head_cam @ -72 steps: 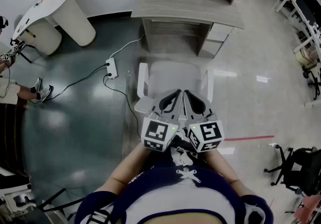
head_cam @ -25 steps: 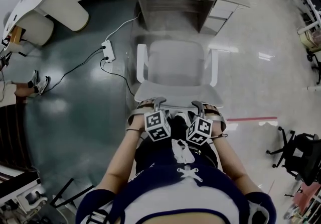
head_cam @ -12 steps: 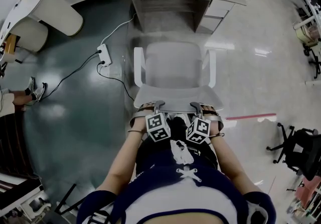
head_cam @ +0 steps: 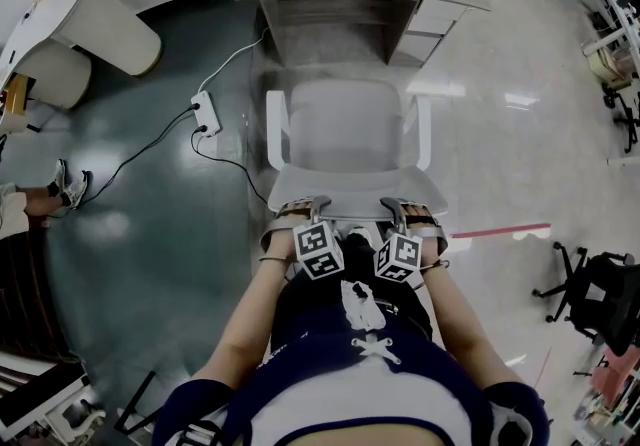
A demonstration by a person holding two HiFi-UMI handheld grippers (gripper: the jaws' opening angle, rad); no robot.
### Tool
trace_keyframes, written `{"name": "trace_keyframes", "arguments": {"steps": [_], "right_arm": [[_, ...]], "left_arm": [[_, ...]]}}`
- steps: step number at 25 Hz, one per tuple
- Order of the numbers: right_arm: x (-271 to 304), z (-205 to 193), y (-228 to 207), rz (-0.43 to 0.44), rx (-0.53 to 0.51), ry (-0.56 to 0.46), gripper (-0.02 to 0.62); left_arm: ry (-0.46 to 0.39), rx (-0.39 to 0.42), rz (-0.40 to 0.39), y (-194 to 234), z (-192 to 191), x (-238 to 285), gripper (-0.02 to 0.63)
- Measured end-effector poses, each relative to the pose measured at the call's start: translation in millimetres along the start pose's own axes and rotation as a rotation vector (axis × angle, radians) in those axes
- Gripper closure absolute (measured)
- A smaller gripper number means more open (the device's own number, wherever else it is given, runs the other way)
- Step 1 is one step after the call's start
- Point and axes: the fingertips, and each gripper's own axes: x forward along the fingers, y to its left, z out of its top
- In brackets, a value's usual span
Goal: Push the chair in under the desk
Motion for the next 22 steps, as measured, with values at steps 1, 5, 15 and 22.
{"name": "trace_keyframes", "arguments": {"steps": [1, 5, 15, 22], "right_arm": [[2.0, 0.9, -3.6, -0.015, -0.007, -0.004, 0.445], [11.6, 3.2, -21.6, -0.05, -0.028, -0.015, 0.449], [33.7, 4.2, -59.5, -0.033, -0.03, -0.013, 0.454], [47.4, 7.4, -81.1, -0.02, -0.025, -0.038, 0.454]], "left_arm": [[-0.001, 0.0, 0.0, 4.2, -0.1, 0.9, 0.43], [-0.019, 0.004, 0.028, 25.8, 2.1, 4.2, 0.423], [-0.029, -0.011, 0.054, 67.3, 9.7, 14.9, 0.411], [-0.035, -0.028, 0.049, 94.2, 13.2, 20.1, 0.399]]}}
